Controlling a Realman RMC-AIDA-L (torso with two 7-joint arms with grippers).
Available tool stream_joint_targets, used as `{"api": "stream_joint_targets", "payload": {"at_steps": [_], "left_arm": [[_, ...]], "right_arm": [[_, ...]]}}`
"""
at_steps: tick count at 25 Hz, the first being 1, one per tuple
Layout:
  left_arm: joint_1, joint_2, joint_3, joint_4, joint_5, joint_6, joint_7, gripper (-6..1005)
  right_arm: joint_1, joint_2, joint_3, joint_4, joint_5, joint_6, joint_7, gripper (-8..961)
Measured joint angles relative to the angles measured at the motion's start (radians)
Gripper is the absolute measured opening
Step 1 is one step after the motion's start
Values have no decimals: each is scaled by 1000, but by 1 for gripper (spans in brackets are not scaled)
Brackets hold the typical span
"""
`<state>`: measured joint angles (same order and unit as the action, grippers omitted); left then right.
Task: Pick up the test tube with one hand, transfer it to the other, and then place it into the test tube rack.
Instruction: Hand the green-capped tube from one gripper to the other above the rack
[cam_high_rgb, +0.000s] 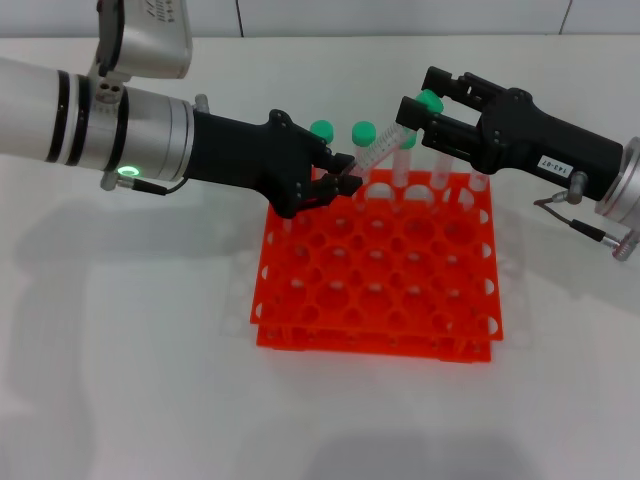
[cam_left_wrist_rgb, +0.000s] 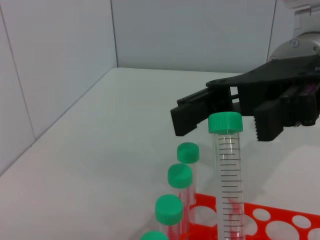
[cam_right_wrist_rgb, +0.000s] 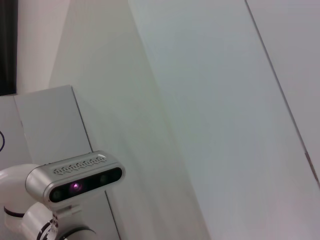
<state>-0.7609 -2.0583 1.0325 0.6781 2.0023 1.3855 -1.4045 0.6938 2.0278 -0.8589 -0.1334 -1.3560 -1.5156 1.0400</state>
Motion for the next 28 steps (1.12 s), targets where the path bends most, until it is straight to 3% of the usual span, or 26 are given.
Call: {"api": "stream_joint_targets", "payload": {"at_steps": [8,11,16,22,28], "left_arm": [[-1,0,0,2,-6,-3,1,243],[-2,-1,0,3,-6,-3,1,244],[-3,-2,0,3,-6,-4,1,246],[-3,-2,0,3,-6,-3,1,248],[-3,-3,0,3,-2,-3,2,250]], "right_arm": [[1,0,0,0,0,-4,-8,721],[1,0,0,0,0,-4,-9,519],[3,0,-1,0,0,0,-10,505],[4,0,-2,0,0,-8,-21,344],[4,0,-2,0,-1,-8,-23,262]]}}
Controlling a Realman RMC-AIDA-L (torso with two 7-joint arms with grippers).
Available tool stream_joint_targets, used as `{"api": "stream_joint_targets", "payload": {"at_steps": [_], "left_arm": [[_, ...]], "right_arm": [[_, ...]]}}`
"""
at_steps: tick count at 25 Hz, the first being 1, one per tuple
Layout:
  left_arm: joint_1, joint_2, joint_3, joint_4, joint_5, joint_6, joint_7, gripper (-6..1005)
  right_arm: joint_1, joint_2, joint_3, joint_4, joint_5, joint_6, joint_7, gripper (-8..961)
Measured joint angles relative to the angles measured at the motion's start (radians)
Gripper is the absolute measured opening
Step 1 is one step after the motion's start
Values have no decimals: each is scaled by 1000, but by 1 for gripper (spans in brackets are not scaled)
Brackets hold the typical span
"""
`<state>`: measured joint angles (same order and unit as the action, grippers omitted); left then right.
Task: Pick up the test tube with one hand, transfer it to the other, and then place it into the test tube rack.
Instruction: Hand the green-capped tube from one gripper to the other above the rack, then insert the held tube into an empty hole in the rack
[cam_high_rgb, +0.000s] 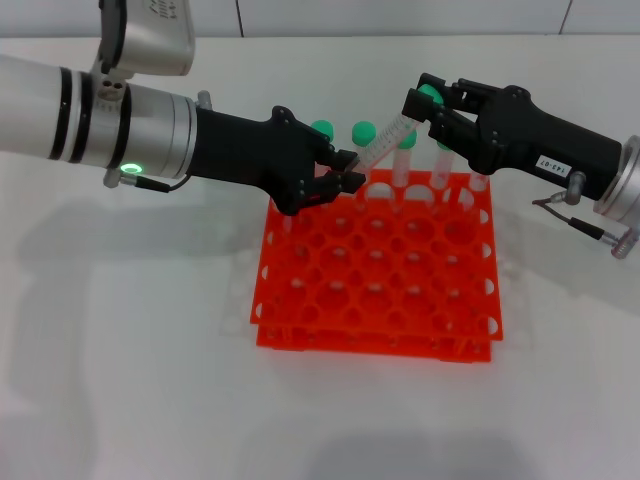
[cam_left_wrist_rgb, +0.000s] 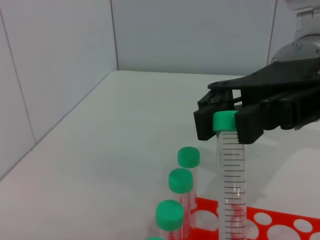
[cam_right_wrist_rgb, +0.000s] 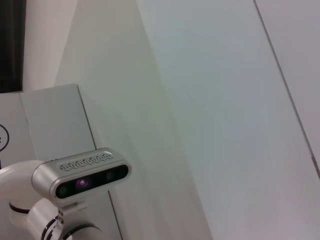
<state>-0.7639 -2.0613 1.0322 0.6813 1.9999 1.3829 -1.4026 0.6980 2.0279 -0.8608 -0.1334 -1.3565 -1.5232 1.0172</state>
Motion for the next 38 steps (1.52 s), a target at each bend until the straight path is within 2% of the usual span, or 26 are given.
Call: {"api": "stream_joint_targets", "payload": {"at_steps": [6,11,19,23,28,32,38], "left_arm": [[-1,-3,-2,2,0,-1,-33,252],[2,-15,4,47,20,-2,-109,254],[18,-17,16,115,33,2,-220,414],[66,-18,65,252,61,11,-354,531],[153,-17,147,515,96,64,-536,726],[200,-17,152,679,104,143,-648,895],[314,-8,132,901,126,223,-801,895]], "right_arm": [[0,0,1,-2,1,-1,4,262],[1,0,1,-3,1,-1,7,262],[-4,0,0,-4,0,-3,8,262],[-8,0,-3,-9,-4,-6,8,262],[-17,-4,-6,-12,-9,-11,8,262],[-33,-8,-19,-44,-10,-19,10,262],[-40,-11,-71,-112,-13,-10,47,262]]}}
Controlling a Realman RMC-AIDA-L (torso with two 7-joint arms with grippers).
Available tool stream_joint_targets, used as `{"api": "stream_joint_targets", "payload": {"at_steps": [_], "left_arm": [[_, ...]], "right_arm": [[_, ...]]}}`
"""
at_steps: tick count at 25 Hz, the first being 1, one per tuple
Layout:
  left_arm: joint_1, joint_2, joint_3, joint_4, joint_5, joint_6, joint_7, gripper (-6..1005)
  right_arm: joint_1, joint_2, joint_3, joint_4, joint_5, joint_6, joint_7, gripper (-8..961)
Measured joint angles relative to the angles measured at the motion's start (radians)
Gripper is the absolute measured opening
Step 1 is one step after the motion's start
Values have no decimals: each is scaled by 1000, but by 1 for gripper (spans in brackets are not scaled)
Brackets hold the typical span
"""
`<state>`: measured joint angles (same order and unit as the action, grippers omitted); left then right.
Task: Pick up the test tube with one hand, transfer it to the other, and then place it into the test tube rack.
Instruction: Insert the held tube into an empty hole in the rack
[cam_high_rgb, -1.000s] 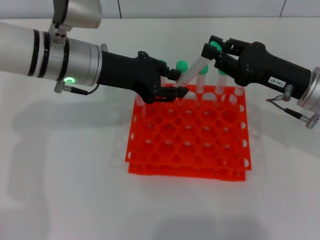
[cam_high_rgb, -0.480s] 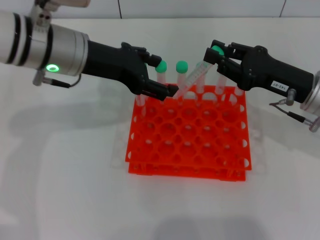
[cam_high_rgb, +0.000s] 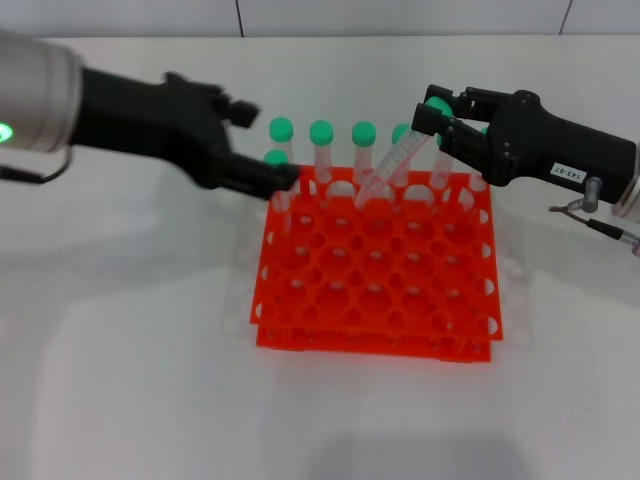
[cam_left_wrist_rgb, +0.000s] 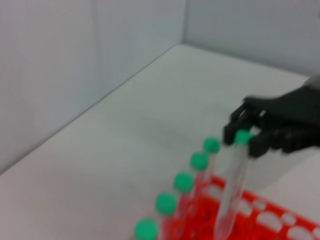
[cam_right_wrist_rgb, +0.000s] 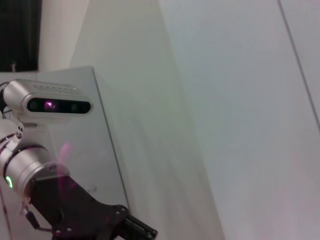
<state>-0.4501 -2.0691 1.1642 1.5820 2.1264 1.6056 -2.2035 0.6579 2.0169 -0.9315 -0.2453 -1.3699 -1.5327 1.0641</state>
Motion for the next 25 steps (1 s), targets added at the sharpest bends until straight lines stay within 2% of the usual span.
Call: {"api": "stream_joint_targets", "payload": {"at_steps": [6,15,18,25], "left_arm": [[161,-8,-11,128,55,5,-16,895],[382,-16,-12,131,-50,-124,152,895],[444,-17,-11,81,-130,-162,263,895],[503,-18,-24,-94,-298,-170,534,894]], "right_arm": [[-3,-2,-45,-69,0,20,33,263],[-6,-9,-153,-229,-4,86,132,263],[-5,-10,-157,-264,-29,92,161,263],[0,-8,-158,-360,-131,113,241,263]]}}
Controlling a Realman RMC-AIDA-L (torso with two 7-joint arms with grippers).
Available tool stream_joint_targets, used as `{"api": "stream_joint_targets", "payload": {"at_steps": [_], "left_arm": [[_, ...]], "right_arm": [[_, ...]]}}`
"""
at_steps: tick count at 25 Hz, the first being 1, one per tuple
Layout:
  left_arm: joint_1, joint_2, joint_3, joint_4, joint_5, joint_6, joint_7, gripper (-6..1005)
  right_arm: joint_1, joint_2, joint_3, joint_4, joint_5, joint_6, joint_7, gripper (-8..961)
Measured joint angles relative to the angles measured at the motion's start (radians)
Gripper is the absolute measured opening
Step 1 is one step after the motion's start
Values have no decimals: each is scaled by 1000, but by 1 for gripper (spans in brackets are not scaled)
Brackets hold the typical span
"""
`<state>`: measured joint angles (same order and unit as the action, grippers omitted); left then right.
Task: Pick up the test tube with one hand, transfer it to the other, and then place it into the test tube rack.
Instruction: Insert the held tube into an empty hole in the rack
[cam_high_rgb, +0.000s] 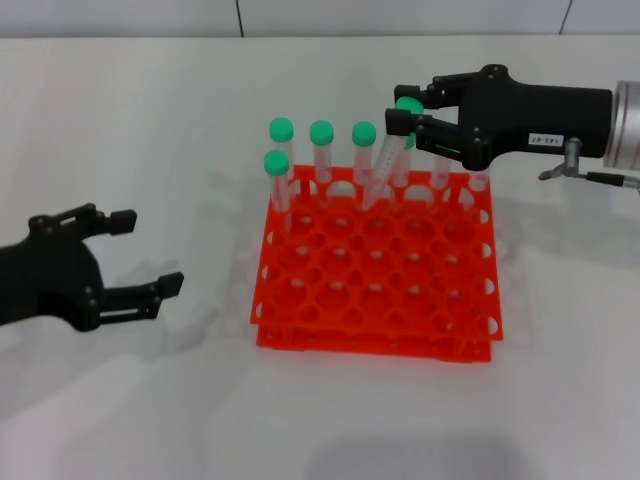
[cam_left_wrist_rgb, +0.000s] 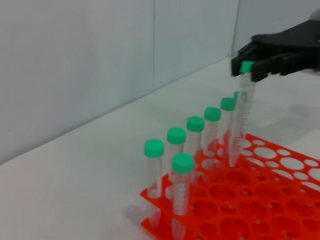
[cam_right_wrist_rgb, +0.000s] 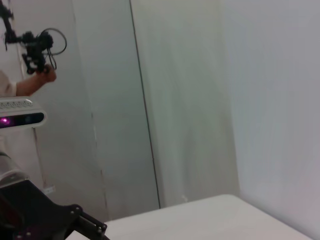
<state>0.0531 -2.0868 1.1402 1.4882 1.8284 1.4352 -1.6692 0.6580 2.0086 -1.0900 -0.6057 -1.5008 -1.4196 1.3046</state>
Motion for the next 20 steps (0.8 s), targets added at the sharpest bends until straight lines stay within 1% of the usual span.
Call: {"api": "stream_joint_targets", "payload": {"at_steps": [3,7,12,15,20], "left_arm": [[13,0,-21,-84,-74,4,126,894],[24,0,-74,-181,-146,15,227,894],[16,3,-143,-277,-140,21,256,894],[4,5,-178,-332,-136,23,282,894],[-1,5,-212,-368,-134,26,307,894]], "right_arm": [[6,1,-9,-34,-23,8,38,263],[10,-1,-13,-54,-27,10,67,263],[32,0,-20,-73,-50,20,94,263],[47,1,-43,-77,-53,44,100,263],[69,3,-68,-78,-53,80,121,263]]}}
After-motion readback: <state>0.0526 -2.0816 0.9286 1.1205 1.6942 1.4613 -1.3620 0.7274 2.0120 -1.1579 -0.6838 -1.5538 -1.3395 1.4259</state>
